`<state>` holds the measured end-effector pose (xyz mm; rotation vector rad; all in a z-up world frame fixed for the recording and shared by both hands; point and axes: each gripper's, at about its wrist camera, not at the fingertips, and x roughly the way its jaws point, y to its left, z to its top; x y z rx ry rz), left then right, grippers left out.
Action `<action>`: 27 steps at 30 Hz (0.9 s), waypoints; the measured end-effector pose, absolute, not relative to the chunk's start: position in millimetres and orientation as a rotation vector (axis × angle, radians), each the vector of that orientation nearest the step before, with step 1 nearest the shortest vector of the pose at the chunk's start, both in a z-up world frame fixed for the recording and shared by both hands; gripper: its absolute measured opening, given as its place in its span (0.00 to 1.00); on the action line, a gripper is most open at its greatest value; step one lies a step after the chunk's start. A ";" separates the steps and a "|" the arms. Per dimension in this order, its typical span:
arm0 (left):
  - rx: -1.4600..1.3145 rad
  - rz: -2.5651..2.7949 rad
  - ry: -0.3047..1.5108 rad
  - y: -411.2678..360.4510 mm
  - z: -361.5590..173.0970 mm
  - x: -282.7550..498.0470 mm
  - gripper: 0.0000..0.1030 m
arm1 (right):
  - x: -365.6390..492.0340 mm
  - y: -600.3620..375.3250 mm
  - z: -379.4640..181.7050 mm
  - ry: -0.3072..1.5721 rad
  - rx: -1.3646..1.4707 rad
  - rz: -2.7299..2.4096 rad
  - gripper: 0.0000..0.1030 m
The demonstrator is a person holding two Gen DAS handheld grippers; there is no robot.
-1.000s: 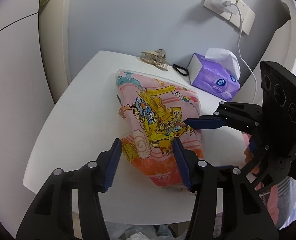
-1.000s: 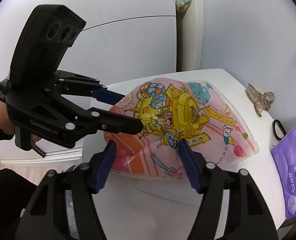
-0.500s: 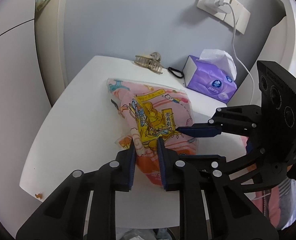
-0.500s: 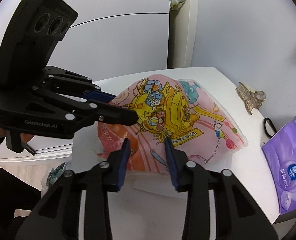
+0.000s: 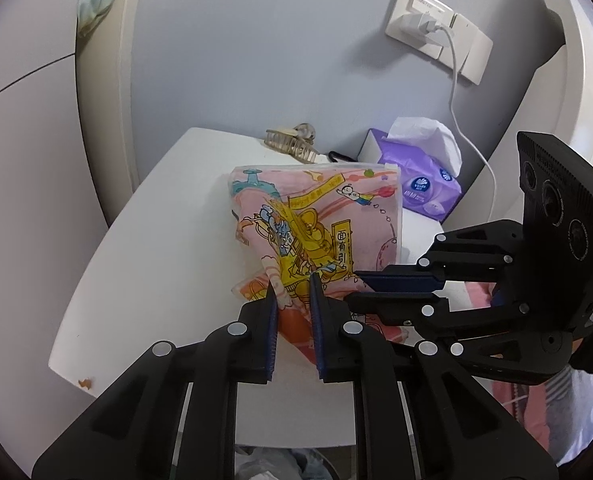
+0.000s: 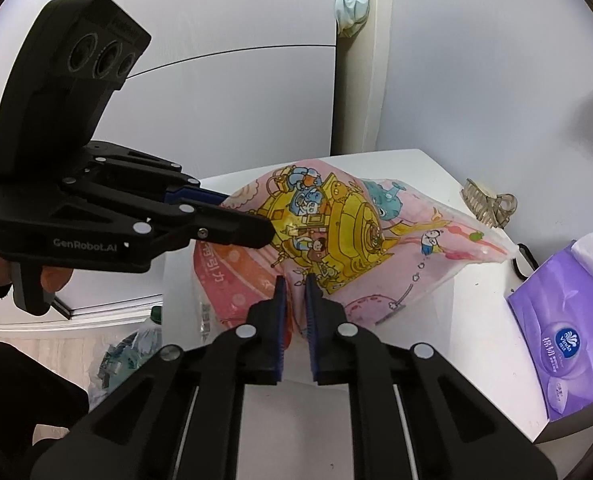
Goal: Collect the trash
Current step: 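Close the right gripper on the pink cartoon plastic bag and lift it, then carry the pink bag with the right gripper over the wastebasket and lower it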
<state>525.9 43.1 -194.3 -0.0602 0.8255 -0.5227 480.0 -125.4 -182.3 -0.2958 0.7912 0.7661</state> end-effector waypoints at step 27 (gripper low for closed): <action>-0.038 -0.441 0.726 58.9 -107.7 399.3 0.13 | 370.2 -129.2 -104.0 0.678 -0.310 0.853 0.10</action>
